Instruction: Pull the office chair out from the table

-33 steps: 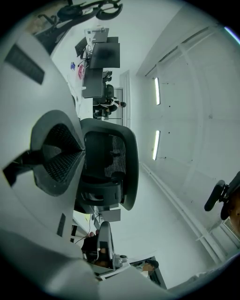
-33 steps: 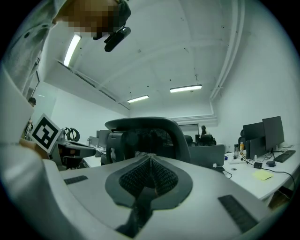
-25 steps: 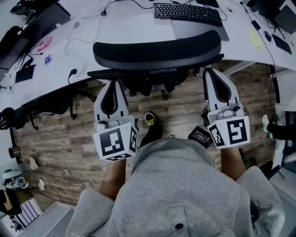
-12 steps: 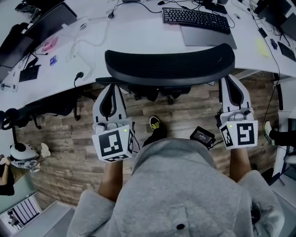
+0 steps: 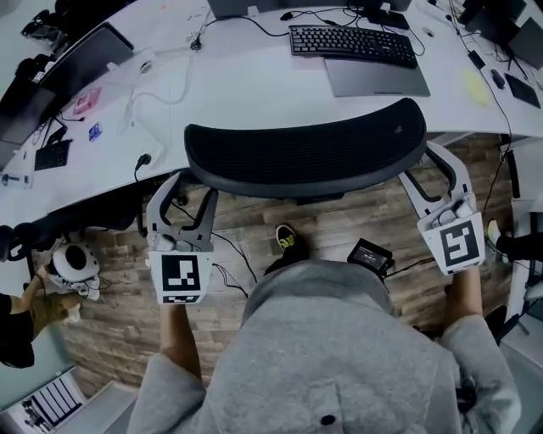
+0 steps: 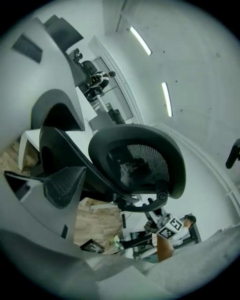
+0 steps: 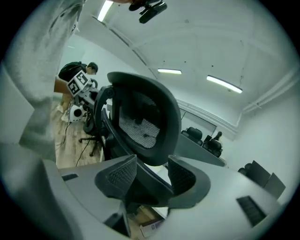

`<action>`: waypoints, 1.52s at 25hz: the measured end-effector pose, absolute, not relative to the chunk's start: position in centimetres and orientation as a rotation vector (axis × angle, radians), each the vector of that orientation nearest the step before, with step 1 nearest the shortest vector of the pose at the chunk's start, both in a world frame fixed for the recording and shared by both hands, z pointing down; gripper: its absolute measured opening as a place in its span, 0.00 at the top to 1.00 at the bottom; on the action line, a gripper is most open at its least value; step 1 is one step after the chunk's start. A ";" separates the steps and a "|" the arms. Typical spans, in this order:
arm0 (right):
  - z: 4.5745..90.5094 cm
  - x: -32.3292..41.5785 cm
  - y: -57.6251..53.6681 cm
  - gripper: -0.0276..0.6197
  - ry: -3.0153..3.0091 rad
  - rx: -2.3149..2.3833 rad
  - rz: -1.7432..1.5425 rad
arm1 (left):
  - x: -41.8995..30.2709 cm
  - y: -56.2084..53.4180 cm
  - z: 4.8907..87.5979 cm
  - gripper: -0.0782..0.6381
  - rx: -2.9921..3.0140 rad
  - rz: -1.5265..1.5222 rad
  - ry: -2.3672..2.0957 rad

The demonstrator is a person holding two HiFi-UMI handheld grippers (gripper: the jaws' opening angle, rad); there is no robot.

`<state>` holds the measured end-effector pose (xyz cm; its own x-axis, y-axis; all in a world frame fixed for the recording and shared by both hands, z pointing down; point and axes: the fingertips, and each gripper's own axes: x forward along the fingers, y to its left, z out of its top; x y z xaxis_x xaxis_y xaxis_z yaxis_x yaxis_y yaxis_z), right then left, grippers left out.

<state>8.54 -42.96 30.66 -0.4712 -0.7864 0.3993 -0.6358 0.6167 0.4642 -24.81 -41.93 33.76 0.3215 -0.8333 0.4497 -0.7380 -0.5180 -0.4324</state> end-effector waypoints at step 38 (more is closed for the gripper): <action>41.9 9.5 -48.8 0.76 -1.875 0.386 -0.685 | -25.8 -46.5 43.3 0.67 -2.308 -1.438 0.592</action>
<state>9.48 -48.84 41.86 -0.3938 -0.5549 0.7328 0.0479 0.7837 0.6193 -25.82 -46.51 43.29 0.3955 -0.5230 0.7550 -0.1607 -0.8488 -0.5037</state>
